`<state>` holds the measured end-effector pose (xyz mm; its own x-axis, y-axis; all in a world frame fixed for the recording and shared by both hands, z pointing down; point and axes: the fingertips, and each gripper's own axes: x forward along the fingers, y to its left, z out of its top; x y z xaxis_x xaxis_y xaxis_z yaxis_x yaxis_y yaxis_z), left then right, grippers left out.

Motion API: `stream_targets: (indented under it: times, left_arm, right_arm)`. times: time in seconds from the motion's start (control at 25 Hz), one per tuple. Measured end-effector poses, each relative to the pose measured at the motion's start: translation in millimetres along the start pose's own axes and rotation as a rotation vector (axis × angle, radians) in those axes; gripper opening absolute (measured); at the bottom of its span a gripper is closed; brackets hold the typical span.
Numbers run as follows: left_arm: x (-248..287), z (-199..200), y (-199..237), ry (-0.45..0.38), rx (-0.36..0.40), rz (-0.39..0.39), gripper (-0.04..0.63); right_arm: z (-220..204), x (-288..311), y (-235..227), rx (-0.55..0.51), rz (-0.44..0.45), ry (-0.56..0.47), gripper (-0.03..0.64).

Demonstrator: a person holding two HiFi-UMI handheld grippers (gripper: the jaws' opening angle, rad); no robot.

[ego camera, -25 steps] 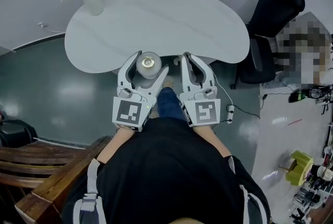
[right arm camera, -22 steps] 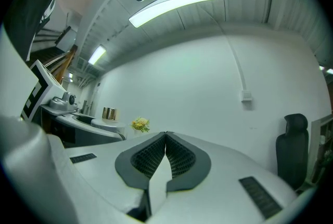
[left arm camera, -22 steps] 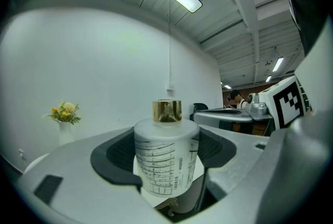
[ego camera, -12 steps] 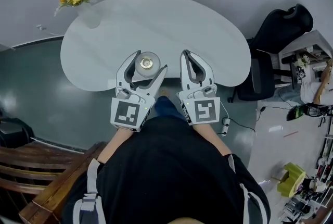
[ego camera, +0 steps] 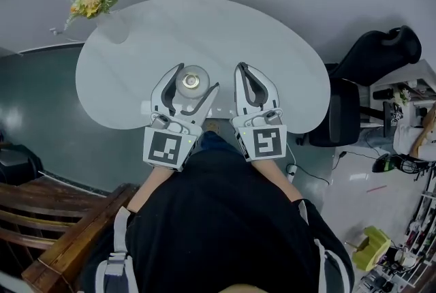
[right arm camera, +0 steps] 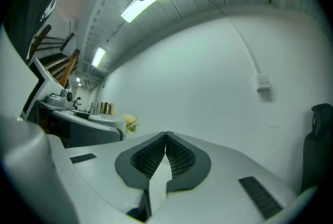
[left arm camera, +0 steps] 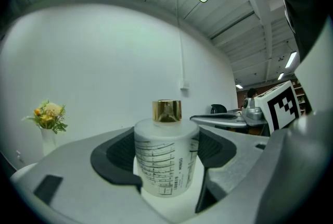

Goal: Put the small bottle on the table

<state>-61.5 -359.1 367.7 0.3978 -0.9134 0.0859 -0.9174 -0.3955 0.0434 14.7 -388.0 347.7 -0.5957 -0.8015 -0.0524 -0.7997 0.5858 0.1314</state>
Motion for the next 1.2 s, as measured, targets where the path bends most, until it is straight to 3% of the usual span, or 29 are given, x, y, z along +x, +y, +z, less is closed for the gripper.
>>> stream_targets:
  times: [0.32, 0.48, 0.56, 0.92, 1.08, 1.2]
  left_arm:
    - [41, 5, 10, -0.007, 0.003, 0.055, 0.336]
    - [54, 5, 14, -0.011, 0.003, 0.077, 0.336]
    - [58, 4, 15, -0.009, -0.001, 0.082, 0.336]
    - [61, 7, 32, -0.01, -0.002, 0.075, 0.336]
    - [64, 15, 42, -0.008, 0.018, 0.061, 0.336]
    - [68, 18, 46, -0.007, 0.028, 0.048, 0.336]
  right_arm:
    - [-10, 33, -28, 0.008, 0.066, -0.009, 0.023]
    - [-21, 43, -32, 0.011, 0.106, 0.039, 0.023]
    - [-18, 48, -33, 0.012, 0.11, 0.001, 0.023]
    - [-16, 63, -23, 0.003, 0.117, 0.031, 0.023]
    - [-3, 72, -19, 0.007, 0.105, -0.012, 0.023]
    - [-7, 72, -17, -0.004, 0.101, 0.035, 0.023]
